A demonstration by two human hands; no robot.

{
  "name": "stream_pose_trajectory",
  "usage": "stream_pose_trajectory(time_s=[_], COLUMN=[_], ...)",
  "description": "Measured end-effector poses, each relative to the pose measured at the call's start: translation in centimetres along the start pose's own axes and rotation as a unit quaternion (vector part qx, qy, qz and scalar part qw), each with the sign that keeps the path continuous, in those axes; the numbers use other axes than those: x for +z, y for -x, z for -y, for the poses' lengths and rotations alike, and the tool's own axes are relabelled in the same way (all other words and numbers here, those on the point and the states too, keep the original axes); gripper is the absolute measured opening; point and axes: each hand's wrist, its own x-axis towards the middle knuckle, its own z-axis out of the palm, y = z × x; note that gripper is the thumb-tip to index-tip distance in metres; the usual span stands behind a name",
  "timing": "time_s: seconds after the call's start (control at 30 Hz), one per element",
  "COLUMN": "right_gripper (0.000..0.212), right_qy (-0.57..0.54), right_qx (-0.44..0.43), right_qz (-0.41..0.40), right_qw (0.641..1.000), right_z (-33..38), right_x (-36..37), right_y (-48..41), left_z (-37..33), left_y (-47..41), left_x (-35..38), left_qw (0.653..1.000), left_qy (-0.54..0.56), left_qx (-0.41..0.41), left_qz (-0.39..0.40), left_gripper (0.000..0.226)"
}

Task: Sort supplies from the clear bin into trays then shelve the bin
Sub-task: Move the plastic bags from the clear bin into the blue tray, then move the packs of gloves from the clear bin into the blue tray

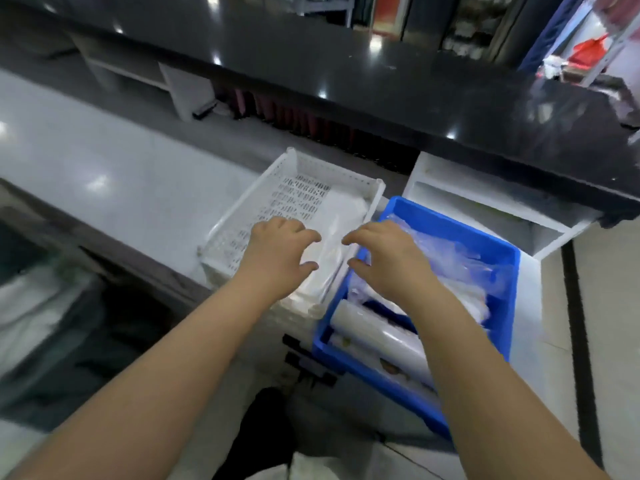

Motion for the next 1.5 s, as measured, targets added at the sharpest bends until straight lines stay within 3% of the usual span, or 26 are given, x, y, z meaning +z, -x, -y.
stream_pose_trajectory(time_s=[0.17,0.33,0.53,0.7,0.87,1.17,1.33,1.5], right_gripper=[0.031,0.035,0.039,0.039,0.037,0.035,0.038,0.042], right_qy=[0.005,0.019,-0.003,-0.040,-0.065,-0.063,-0.039,-0.026], right_qx=[-0.139,-0.260,-0.368,-0.378,-0.362,-0.374,-0.360,-0.311], right_qz=[0.031,0.055,0.091,0.160,0.215,0.315,0.420,0.455], right_qw=[0.990,0.964,0.925,0.911,0.905,0.870,0.832,0.834], right_z=[10.5,24.2,41.4,51.5,56.7,62.9,64.9,66.9], right_x=[4.1,10.0,18.3,25.9,31.7,44.9,52.6,59.9], right_y=[-4.6,-10.0,-15.7,-19.0,-23.4,-35.8,-42.8,-49.7], left_z=[9.4,21.7,36.6,46.3,53.7,67.3,73.0,79.3], left_y=[7.5,16.5,27.6,34.3,36.7,33.6,31.0,29.4], left_x=[-2.6,-5.0,-6.6,-5.1,-3.2,3.3,7.8,11.2], left_qw=[0.985,0.941,0.884,0.850,0.808,0.748,0.713,0.702], left_qy=[-0.013,-0.047,-0.034,-0.008,0.031,0.095,0.151,0.163], left_qx=[-0.162,-0.312,-0.456,-0.522,-0.583,-0.656,-0.684,-0.692], left_qz=[-0.053,-0.118,-0.098,-0.071,-0.076,-0.026,0.010,0.027], left_gripper=[0.041,0.037,0.042,0.043,0.043,0.043,0.048,0.046])
